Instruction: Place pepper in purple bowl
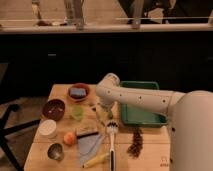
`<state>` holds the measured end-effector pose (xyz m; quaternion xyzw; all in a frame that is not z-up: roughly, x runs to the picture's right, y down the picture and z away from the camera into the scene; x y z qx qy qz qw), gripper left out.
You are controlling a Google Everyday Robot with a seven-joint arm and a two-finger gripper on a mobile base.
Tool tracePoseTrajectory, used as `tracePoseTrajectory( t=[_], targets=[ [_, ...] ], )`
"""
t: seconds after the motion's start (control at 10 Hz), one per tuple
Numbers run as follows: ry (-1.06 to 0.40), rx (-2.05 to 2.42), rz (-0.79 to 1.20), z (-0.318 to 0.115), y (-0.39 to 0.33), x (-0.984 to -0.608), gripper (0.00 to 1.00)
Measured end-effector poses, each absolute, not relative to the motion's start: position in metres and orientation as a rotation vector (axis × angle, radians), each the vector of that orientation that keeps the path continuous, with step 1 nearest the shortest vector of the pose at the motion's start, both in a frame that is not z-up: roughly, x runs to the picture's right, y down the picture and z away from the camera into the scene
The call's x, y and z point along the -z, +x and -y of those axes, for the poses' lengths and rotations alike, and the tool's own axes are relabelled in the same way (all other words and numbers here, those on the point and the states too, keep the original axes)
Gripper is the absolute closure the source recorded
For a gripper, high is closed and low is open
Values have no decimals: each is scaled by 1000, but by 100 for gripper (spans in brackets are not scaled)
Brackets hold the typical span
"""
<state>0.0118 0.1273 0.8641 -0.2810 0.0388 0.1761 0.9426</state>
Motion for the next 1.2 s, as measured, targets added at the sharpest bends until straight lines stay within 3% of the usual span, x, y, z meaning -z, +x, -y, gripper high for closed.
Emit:
tracePoseTrajectory(
  t=[1.2],
  targets=[
    [-630,-421,-91,-145,31,-906,20]
  ],
)
